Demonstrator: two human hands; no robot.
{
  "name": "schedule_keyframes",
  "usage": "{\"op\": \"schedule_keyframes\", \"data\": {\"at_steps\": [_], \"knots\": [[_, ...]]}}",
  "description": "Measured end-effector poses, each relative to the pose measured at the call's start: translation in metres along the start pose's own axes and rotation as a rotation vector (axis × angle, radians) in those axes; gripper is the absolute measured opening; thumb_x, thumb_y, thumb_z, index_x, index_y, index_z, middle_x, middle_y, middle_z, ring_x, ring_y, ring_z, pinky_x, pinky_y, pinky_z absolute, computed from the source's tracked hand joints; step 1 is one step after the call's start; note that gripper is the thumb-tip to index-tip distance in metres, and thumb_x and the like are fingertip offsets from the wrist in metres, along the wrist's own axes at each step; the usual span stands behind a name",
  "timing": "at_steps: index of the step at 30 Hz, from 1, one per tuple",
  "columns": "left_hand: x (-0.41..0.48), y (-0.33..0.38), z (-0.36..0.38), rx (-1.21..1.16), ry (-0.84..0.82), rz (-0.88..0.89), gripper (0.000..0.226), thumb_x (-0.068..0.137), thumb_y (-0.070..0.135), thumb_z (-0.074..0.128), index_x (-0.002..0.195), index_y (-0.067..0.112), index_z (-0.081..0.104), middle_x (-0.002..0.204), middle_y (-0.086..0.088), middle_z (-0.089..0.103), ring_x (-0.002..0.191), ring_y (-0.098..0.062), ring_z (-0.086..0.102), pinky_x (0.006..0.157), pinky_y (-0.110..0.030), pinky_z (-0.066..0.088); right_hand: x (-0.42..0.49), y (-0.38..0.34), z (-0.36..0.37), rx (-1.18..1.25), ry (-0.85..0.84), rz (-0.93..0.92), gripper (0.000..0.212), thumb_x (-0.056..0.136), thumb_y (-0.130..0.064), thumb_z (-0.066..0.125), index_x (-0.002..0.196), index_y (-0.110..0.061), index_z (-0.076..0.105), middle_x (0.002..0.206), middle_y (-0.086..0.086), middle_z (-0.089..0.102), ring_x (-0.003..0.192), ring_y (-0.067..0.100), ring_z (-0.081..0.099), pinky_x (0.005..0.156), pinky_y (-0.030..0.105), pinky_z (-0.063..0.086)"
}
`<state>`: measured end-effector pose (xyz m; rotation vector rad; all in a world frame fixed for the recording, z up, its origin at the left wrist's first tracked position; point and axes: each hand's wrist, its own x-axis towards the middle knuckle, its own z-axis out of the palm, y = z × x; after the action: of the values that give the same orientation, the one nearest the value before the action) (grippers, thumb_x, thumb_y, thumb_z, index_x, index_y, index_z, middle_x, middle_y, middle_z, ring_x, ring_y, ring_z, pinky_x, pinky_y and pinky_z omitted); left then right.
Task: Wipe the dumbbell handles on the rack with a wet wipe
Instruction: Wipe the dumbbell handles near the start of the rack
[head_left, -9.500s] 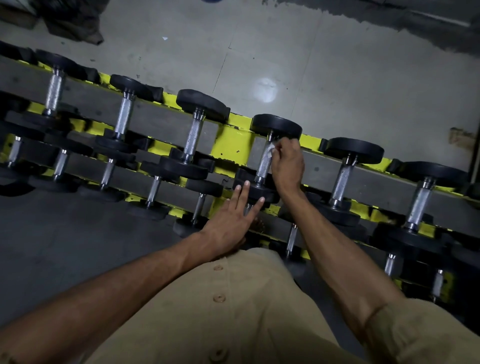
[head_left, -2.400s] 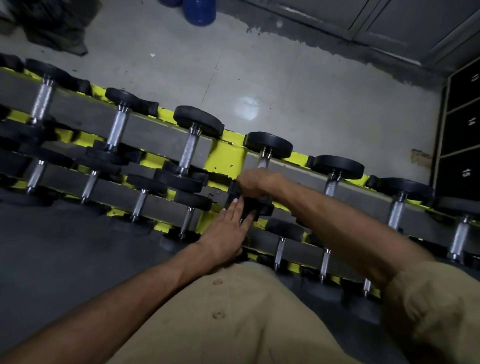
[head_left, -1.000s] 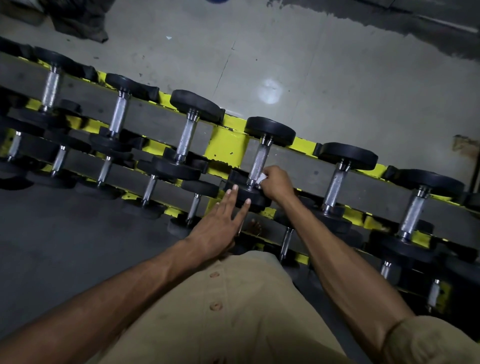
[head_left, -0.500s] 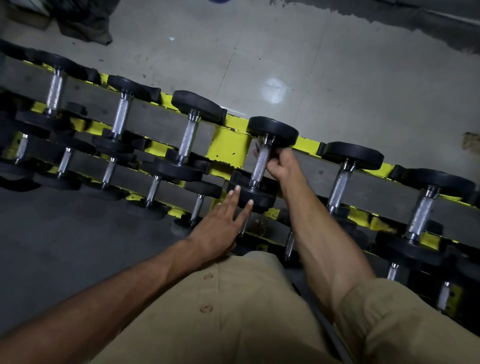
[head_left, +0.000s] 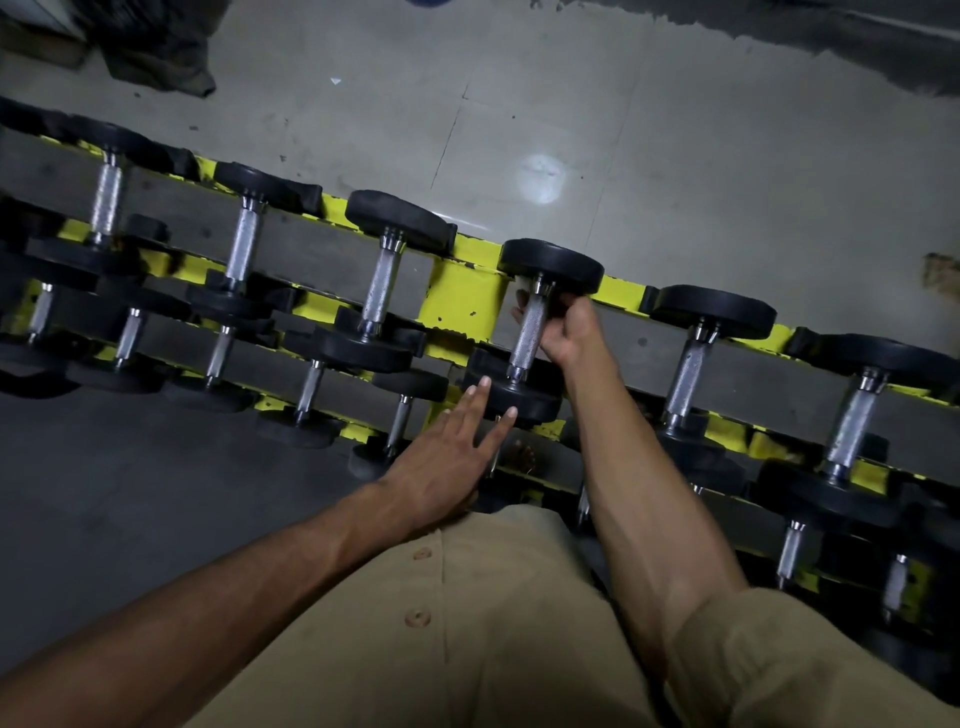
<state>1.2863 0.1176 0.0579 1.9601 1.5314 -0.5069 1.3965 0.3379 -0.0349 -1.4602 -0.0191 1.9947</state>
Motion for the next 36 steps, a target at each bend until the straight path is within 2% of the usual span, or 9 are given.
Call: {"op": "schedule_keyframes", "data": {"at_steps": [3,7,9,12,16,21,25,30,36], "knots": [[0.000,-0.002,-0.001,-0.001,-0.003,0.011,0.097,0.097,-0.004,0.046,0.164,0.015,-0.022,0.159,-0.031,-0.040,0.157,-0.044,-0.019,0.130,-0.051,0.012,-0.003,0.010,0.000,-0.029,0.194,-0.203,0.020,0.094,0.005,0.047,0.090,-0.011,0.059,0.071,0.009,0.060,0.057,0.019,0.059,0.059,0.031,0.052],[-0.001,-0.001,0.000,-0.004,-0.006,0.016,0.097,0.097,-0.001,0.048,0.164,0.014,-0.021,0.159,-0.032,-0.040,0.157,-0.044,-0.020,0.131,-0.050,0.012,-0.009,0.023,-0.004,-0.163,0.220,-0.381,0.021,0.093,0.002,0.062,0.084,-0.016,0.060,0.068,0.002,0.059,0.054,0.008,0.054,0.051,0.021,0.046],[0.000,-0.001,0.000,-0.001,-0.001,0.016,0.097,0.098,-0.001,0.048,0.164,0.014,-0.022,0.158,-0.032,-0.040,0.157,-0.044,-0.021,0.131,-0.050,0.013,-0.012,0.020,-0.003,-0.127,0.134,-0.243,0.017,0.100,-0.006,0.053,0.089,-0.016,0.062,0.072,0.002,0.067,0.061,0.013,0.064,0.059,0.025,0.051],[-0.001,-0.003,-0.001,0.017,-0.011,0.023,0.097,0.097,-0.004,0.046,0.163,0.015,-0.023,0.158,-0.032,-0.040,0.157,-0.045,-0.020,0.130,-0.051,0.014,-0.005,0.011,-0.005,-0.050,-0.051,0.015,0.033,0.104,-0.024,0.034,0.104,-0.010,0.064,0.099,0.011,0.075,0.091,0.030,0.074,0.087,0.041,0.049],[-0.002,-0.006,-0.006,0.031,-0.028,0.040,0.098,0.098,-0.007,0.046,0.164,0.017,-0.022,0.160,-0.031,-0.039,0.157,-0.043,-0.020,0.131,-0.050,0.012,-0.003,0.000,0.000,-0.019,-0.001,0.032,0.034,0.104,-0.027,0.035,0.101,-0.009,0.063,0.094,0.015,0.074,0.086,0.032,0.074,0.090,0.047,0.049],[-0.003,-0.008,-0.006,0.029,-0.010,0.042,0.096,0.097,-0.005,0.045,0.164,0.016,-0.020,0.161,-0.032,-0.036,0.158,-0.043,-0.018,0.130,-0.049,0.013,-0.001,0.029,0.004,-0.154,0.353,-0.482,0.015,0.087,-0.004,0.063,0.077,-0.014,0.059,0.075,0.009,0.060,0.073,0.021,0.054,0.066,0.038,0.045],[0.000,-0.007,-0.001,0.027,-0.006,0.044,0.097,0.098,-0.003,0.047,0.164,0.016,-0.022,0.159,-0.032,-0.039,0.157,-0.044,-0.019,0.130,-0.051,0.015,-0.030,0.041,0.000,-0.765,0.452,-1.029,0.008,0.084,-0.002,0.063,0.083,-0.010,0.060,0.087,0.005,0.061,0.078,0.015,0.051,0.065,0.024,0.034],[-0.001,-0.009,-0.003,0.029,-0.021,0.052,0.098,0.098,-0.004,0.047,0.163,0.015,-0.023,0.159,-0.032,-0.039,0.157,-0.045,-0.019,0.130,-0.052,0.015,-0.036,0.035,-0.023,-1.472,0.346,-1.361,0.005,0.094,-0.013,0.059,0.099,-0.014,0.061,0.102,0.004,0.055,0.094,0.023,0.053,0.062,0.032,0.040],[0.001,-0.009,0.002,0.010,0.006,0.048,0.100,0.096,-0.009,0.046,0.163,0.016,-0.023,0.158,-0.032,-0.040,0.157,-0.045,-0.020,0.129,-0.054,0.016,-0.042,0.017,-0.046,-1.753,0.063,-1.482,0.026,0.091,-0.008,0.058,0.114,-0.014,0.067,0.124,0.001,0.064,0.106,0.024,0.057,0.069,0.034,0.049]]}}
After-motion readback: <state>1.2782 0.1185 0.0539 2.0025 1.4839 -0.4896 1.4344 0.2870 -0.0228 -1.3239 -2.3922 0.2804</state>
